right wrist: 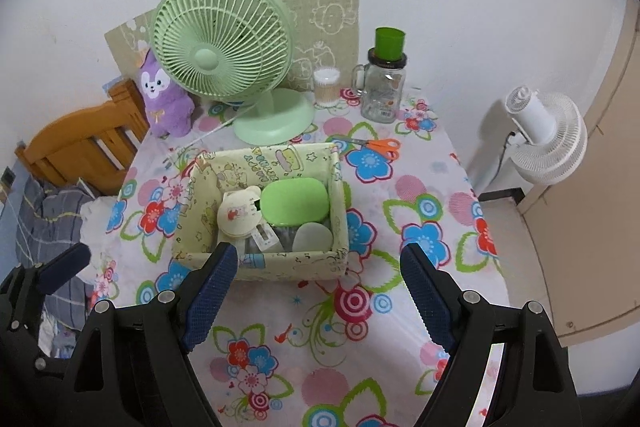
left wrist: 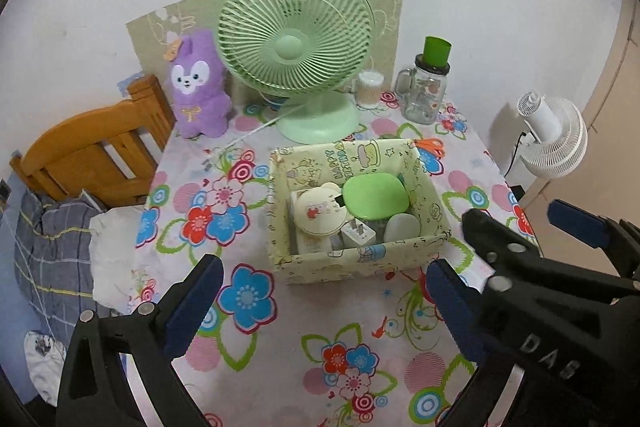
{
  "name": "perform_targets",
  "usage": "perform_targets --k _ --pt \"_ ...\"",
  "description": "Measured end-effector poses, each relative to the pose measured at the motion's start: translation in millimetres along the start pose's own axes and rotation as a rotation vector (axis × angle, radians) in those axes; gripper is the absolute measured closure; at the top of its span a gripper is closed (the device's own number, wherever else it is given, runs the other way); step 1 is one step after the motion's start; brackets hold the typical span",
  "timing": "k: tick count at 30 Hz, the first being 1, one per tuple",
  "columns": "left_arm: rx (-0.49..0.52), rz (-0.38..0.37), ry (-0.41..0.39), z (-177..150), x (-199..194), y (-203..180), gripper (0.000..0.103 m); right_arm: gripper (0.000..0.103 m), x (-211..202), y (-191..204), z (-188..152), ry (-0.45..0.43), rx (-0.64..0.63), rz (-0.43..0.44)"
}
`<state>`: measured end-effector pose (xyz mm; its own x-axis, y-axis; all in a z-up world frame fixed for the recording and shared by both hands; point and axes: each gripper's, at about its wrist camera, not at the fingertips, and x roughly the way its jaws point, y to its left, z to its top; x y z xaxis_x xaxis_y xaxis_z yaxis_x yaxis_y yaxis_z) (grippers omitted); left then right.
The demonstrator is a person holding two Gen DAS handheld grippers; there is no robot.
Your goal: Organize rigid objects
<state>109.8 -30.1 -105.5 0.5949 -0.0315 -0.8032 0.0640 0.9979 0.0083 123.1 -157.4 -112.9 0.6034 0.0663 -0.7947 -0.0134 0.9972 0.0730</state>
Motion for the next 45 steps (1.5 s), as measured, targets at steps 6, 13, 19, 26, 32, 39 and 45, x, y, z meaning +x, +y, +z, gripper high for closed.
perform_targets --k 6,13,19,26,32,39,45 --pt "-0.008 0.019 -0.050 0.7 -29.0 5.5 0.000 0.017 -26.8 -4.4 2.4 -0.026 0.015 -0.014" --pt "0.008 0.020 -0.092 3.9 -54.0 8.7 0.000 0.017 -55.5 -8.3 4.4 -0.076 0.025 -0.014" --pt "0.006 0.055 -0.119 3.3 -75.9 13.4 0.000 0.017 -83.5 -13.7 3.3 -0.144 0.030 -0.049" --pt "-0.019 0.032 -0.137 2.3 -94.9 17.3 0.000 0.017 -106.6 -17.7 0.4 -0.175 0.029 -0.048" --pt "-0.029 0.039 -0.165 1.7 -110.3 19.2 0.000 0.017 -121.8 -19.1 -2.1 -0.191 0.024 -0.049" --pt "-0.070 0.044 -0.170 -6.8 -121.1 28.4 0.000 0.017 -138.9 -18.1 -7.7 -0.227 0.011 -0.065" --pt "-0.091 0.050 -0.195 -15.6 -131.1 32.7 0.000 0.017 -140.4 -15.5 -16.7 -0.194 0.005 -0.046"
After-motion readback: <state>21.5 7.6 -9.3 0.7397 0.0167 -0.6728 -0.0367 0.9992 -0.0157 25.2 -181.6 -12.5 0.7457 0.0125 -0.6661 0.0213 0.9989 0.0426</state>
